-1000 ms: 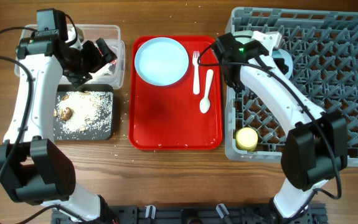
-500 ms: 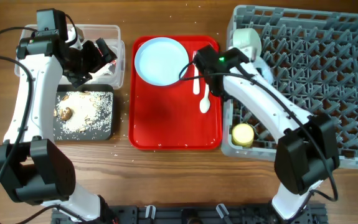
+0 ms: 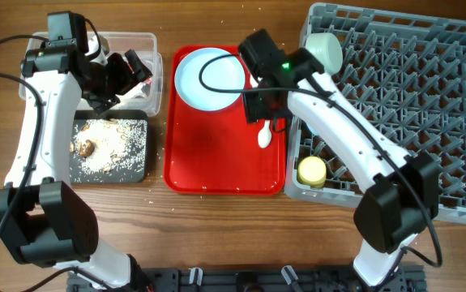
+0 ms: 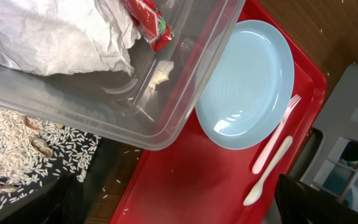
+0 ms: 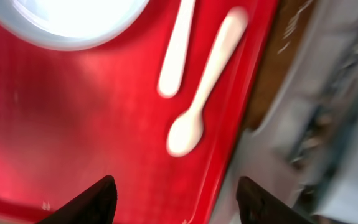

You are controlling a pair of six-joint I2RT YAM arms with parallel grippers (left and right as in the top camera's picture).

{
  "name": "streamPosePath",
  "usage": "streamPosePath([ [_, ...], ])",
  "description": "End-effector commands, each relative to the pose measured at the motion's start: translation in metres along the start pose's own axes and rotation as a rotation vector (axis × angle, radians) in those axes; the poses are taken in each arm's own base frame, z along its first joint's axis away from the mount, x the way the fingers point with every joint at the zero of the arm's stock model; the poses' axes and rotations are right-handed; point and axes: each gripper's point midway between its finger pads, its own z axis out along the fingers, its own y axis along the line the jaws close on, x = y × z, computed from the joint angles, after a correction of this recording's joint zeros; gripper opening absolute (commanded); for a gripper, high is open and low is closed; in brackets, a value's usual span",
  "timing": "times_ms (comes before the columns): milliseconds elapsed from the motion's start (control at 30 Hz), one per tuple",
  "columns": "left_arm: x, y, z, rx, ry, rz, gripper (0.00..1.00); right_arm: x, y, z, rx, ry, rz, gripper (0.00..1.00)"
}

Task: Sort waste into correct bins and load items into the dishwasher rack
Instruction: 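Grasp the edge of the blue plate with the right gripper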

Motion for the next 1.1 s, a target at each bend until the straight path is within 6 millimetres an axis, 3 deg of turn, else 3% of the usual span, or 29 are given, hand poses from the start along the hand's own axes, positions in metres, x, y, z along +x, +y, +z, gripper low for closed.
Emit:
streamPosePath([
  [0,-0.003,-0.006,-0.009,0.014,-0.024,0.017,1.00,0.045,0.004,0.033,-0.047,0.167,0.021,0.62],
  [133,-0.003,-0.006,-0.009,0.014,-0.024,0.017,1.00,0.079,-0.009,0.051,0.007,0.270,0.051,0.58],
  [333,-0.003,-0.006,-0.009,0.014,-0.024,0.017,1.00,0.102,-0.057,0.039,0.276,0.333,0.077,0.57],
  [400,-0.003,-0.006,-0.009,0.014,-0.024,0.017,1.00,0.099,-0.056,0.040,0.269,0.323,0.076,0.57],
  [500,-0.003,-0.006,-0.009,0.014,-0.024,0.017,1.00,0.073,-0.031,0.045,0.139,0.237,0.076,0.57],
  [533,-0.003,-0.006,-0.009,0.014,-0.024,0.017,1.00,0.055,-0.020,0.043,0.083,0.176,0.084,0.57],
  [600,-0.003,-0.006,-0.009,0.014,-0.024,0.017,1.00,-0.003,0.009,0.031,-0.056,-0.022,0.099,0.57],
  [633,-0.003,-0.006,-0.009,0.014,-0.024,0.017,1.00,-0.033,0.015,0.019,-0.107,-0.118,0.100,0.58],
  [700,-0.003,-0.006,-0.009,0.014,-0.024,0.017,1.00,-0.071,0.015,0.006,-0.163,-0.190,0.091,0.59],
  [767,-0.003,-0.006,-0.009,0.014,-0.024,0.017,1.00,-0.107,0.020,0.026,-0.202,-0.161,0.077,0.59],
  [900,-0.003,-0.006,-0.009,0.014,-0.024,0.017,1.00,-0.118,0.025,0.085,-0.197,-0.095,0.267,0.44],
  [1067,-0.003,-0.006,-0.009,0.014,-0.024,0.017,1.00,-0.111,0.025,0.125,-0.180,-0.042,0.346,0.38],
])
